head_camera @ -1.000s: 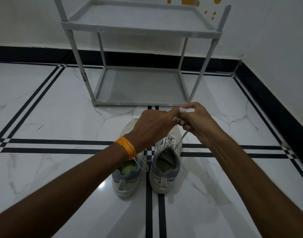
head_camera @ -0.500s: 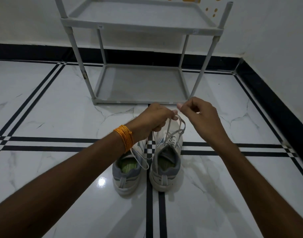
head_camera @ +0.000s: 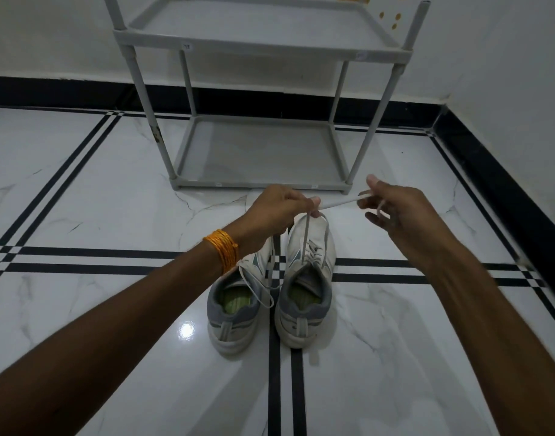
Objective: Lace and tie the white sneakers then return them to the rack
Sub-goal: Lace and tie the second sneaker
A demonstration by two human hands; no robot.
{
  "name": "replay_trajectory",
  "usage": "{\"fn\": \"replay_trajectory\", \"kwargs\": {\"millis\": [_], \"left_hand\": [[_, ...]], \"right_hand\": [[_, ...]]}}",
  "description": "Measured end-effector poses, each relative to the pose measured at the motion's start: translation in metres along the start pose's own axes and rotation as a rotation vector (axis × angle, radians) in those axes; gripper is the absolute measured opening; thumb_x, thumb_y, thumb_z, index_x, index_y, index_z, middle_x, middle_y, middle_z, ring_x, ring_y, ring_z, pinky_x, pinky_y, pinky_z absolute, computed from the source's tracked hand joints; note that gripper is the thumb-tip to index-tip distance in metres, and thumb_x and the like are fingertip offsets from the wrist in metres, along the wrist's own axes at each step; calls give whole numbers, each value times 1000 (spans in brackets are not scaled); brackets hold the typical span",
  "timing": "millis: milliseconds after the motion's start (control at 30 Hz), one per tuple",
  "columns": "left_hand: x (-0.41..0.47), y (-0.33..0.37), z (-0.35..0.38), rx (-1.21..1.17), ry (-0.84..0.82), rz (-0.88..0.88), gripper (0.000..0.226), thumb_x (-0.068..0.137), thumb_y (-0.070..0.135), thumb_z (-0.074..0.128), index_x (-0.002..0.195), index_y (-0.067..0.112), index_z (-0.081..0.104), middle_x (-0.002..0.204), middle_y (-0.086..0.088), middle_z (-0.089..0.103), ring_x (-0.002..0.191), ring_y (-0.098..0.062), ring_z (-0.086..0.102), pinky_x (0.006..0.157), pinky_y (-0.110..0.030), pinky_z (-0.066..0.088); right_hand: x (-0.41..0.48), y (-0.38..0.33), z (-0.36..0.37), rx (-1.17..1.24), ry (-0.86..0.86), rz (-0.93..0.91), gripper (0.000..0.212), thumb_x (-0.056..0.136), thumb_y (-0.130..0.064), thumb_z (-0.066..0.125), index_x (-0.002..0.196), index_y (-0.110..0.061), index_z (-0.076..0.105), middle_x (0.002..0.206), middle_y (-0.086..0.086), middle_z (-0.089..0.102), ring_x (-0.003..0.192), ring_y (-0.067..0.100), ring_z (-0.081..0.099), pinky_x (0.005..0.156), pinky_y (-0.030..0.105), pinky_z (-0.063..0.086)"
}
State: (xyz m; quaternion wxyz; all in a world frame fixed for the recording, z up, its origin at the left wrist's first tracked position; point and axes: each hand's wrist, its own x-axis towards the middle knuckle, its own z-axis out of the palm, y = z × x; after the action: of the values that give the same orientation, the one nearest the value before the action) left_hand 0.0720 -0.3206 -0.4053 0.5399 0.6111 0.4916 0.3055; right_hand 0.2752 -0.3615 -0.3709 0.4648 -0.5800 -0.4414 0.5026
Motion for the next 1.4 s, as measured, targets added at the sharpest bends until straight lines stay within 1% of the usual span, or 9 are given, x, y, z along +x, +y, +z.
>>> {"fn": "replay_trajectory", "kwargs": {"millis": [133, 233, 333, 433, 567, 667, 800, 1267, 1400], "left_hand": [[5, -13, -3, 161, 261, 104, 20, 85, 31, 72, 83, 11, 73, 88, -1, 74, 82, 1, 64, 66, -13, 44], [7, -24, -10, 322, 289, 106, 17, 85, 26, 72, 88, 10, 75, 96, 4, 70, 86, -8, 61, 67, -12, 38], [6, -46, -30, 668, 389, 115, 11, 80, 6, 68, 87, 12, 73, 91, -5, 70, 83, -18, 61, 61, -18, 37], [1, -74, -48, 1016, 383, 8, 20, 79, 7, 63, 97, 10, 71, 97, -12, 70, 91, -29, 62, 69, -29, 39], [1, -83, -30, 1383, 219, 106, 35, 93, 29, 51, 125, 18, 60, 123, -8, 63, 120, -30, 50, 96, -44, 39], [7, -80, -2, 1130, 40, 305, 33, 93, 30, 53, 122, 20, 64, 124, -3, 64, 121, -26, 50, 98, -47, 42], [7, -87, 19, 929, -182, 180, 23, 90, 25, 58, 101, 10, 71, 99, -11, 73, 93, -29, 64, 82, -38, 51], [-2, -103, 24, 717, -115, 139, 21, 92, 25, 64, 96, 5, 67, 94, -14, 72, 85, -26, 66, 70, -30, 48], [-5, -98, 23, 577, -65, 106, 34, 97, 29, 54, 71, 10, 64, 72, -8, 68, 65, -18, 61, 60, -26, 43]], "right_hand": [[6, 21, -8, 303, 82, 106, 25, 89, -25, 66, 66, -18, 63, 54, 0, 45, 53, 14, 50, 65, 29, 51], [15, 51, -19, 194, 328, 171, 30, 87, -18, 67, 62, -15, 50, 45, -2, 38, 39, 11, 32, 46, 26, 33], [17, 82, -39, -367, 570, 139, 32, 83, -17, 61, 58, 0, 52, 54, 8, 47, 48, 20, 42, 52, 28, 32], [12, 101, -49, -972, 445, 249, 31, 83, -27, 60, 62, -5, 56, 68, 9, 60, 59, 23, 52, 58, 29, 38], [7, 110, -21, -1343, 216, 310, 49, 87, -51, 54, 116, -12, 60, 122, 13, 58, 113, 33, 53, 93, 44, 43], [7, 99, 8, -1046, 71, 32, 34, 89, -32, 61, 116, -13, 67, 121, 10, 65, 112, 28, 58, 88, 35, 47], [-7, 95, 43, -976, -137, 104, 25, 83, -25, 72, 103, -9, 71, 101, 7, 71, 88, 21, 65, 72, 29, 48], [6, 120, 47, -946, 62, -18, 20, 91, -17, 61, 81, -1, 68, 77, 17, 72, 69, 30, 70, 71, 44, 59], [3, 120, 38, -596, 87, 84, 19, 92, -17, 54, 79, -9, 65, 82, 12, 71, 72, 25, 66, 69, 38, 55]]}}
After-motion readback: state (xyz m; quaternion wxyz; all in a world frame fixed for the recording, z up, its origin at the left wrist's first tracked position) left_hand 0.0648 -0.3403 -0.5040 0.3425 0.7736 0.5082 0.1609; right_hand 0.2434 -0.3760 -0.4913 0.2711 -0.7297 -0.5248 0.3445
